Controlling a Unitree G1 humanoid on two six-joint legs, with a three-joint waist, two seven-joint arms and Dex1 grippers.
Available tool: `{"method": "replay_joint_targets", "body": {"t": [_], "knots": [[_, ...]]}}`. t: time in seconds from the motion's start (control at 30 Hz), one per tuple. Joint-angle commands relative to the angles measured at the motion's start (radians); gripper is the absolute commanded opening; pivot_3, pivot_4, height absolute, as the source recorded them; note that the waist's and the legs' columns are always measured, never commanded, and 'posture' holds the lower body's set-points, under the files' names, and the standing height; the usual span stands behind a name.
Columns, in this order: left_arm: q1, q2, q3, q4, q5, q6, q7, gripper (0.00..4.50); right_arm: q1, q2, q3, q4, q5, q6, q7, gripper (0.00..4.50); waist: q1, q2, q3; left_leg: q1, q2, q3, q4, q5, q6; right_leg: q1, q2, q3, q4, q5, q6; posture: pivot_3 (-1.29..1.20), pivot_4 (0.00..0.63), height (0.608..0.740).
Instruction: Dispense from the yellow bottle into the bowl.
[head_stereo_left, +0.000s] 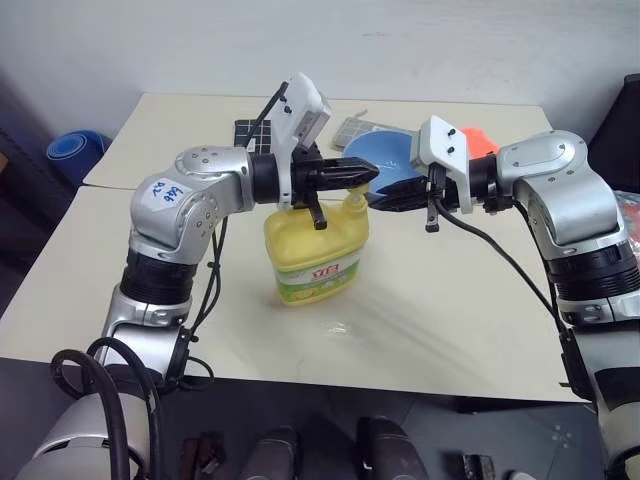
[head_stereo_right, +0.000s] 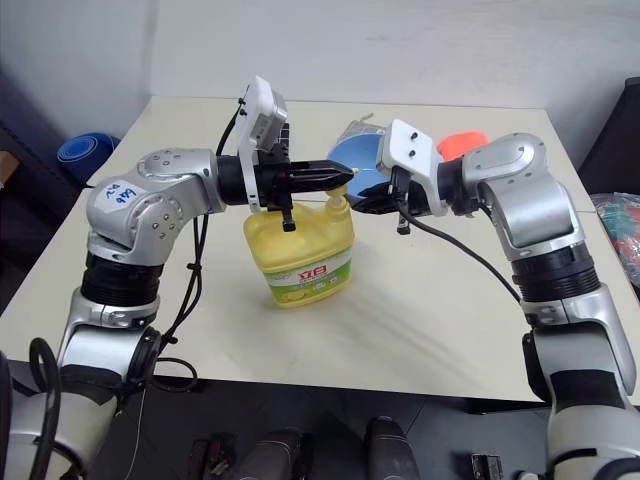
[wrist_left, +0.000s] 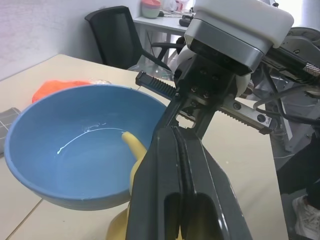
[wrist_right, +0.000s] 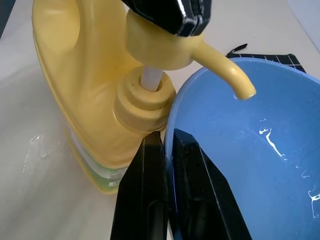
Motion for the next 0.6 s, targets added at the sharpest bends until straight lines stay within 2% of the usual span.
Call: {"method": "replay_joint_targets", "body": {"t": [0.03, 0.3, 0.6], "knots": [[0.032, 0.014, -0.052, 0.011, 0.015, 0.085, -0.015, 0.02, -0.035, 0.007, -0.033, -0.013, 0.004, -0.027, -0.004, 0.00, 0.000, 0.000, 0.000, 0.000, 0.000, 0.000, 0.000, 0.000, 0.000, 0.000, 0.000, 0.000, 0.000, 0.000, 0.000, 0.00, 0.150, 0.740], [0.094, 0.021, -0.095, 0.047, 0.066, 0.096, -0.014, 0.02, -0.027, 0.015, -0.038, -0.004, 0.005, -0.045, -0.006, 0.00, 0.001, -0.001, -0.001, 0.004, 0.000, 0.000, 0.001, 0.000, 0.000, 0.004, 0.000, 0.000, 0.001, 0.000, 0.000, 0.00, 0.150, 0.740], [0.114, -0.016, -0.056, 0.053, 0.043, 0.113, 0.007, 0.02, -0.008, 0.016, -0.042, -0.018, 0.010, -0.038, -0.011, 0.00, 0.001, 0.002, -0.003, 0.008, 0.000, 0.000, 0.001, 0.000, 0.000, 0.008, -0.001, 0.001, 0.000, 0.000, 0.000, 0.00, 0.150, 0.740]]}}
